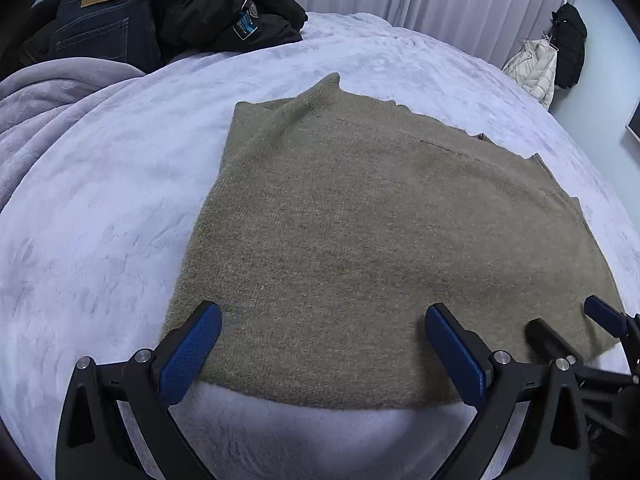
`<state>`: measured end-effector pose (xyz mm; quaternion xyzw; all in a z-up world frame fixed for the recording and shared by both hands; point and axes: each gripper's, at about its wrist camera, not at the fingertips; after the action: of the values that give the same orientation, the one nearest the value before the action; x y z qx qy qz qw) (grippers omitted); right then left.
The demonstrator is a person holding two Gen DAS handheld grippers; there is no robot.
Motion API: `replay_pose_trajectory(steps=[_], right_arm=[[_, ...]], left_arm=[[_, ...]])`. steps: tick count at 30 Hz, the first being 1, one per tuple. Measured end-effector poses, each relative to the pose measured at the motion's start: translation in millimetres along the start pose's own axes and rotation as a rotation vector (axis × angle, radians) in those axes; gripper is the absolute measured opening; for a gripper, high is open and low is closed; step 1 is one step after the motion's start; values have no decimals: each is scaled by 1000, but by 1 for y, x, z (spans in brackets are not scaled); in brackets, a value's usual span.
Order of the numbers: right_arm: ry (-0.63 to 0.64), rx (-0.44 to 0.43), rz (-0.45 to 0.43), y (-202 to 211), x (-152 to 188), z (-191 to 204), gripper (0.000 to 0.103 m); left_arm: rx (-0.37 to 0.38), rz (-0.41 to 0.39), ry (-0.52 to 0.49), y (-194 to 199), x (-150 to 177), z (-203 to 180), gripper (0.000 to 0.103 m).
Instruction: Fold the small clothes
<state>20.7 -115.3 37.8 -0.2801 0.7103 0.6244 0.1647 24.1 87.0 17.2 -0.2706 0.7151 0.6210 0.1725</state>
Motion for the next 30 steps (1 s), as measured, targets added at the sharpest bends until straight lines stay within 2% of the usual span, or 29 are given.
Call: replay_pose_trajectory(steps=[5,7,9,11,12,16,18,20,22,24,27,29,30], right_arm=[[-172,38,41,-4,22,-86,93],[-213,27,34,-1,32,-113,93],[-252,70,54,-4,39,-130,94],[-304,16,57,-9,44,-140,94],[-310,16,51,-8,44,-140,94],[-247,76,-2,-6,47,-126,94],[-257,79,-33,-7,52,-125,95],[-276,69,-37,-9,52,-128,96],[-279,65,-31,-11,51,-129,98],[-279,63,-32,-10,52,-129,99],[-283,46,-27,-9,51,-131,99],[-292,10,1,-2,48,-138,99],[-307,0,-2,6,45,-143,99]], left_arm=[[29,-20,-20,9,11,13,102],[27,-31,-38,11,17,12,102],[15,-34,-52,8,20,10,102],[-2,-25,-63,5,20,7,102],[-8,-25,-67,6,21,6,102],[0,-35,-58,22,16,1,102],[29,-61,-85,29,5,-7,102],[25,-64,-112,23,-16,-16,102],[42,-19,-83,2,-42,-16,102],[45,54,-12,-27,-67,-6,102],[-29,144,45,-65,-91,8,102],[-79,144,77,-61,-103,9,102],[-67,128,84,-54,-107,8,102]])
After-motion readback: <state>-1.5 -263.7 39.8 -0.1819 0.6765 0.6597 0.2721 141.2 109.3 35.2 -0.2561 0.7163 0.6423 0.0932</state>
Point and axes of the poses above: each gripper's, at about its wrist camera, not at the fingertips, and y roughly against the way its jaws point, z to its left, x to its underside, and after that the axes turned 2 degrees about x, right-handed
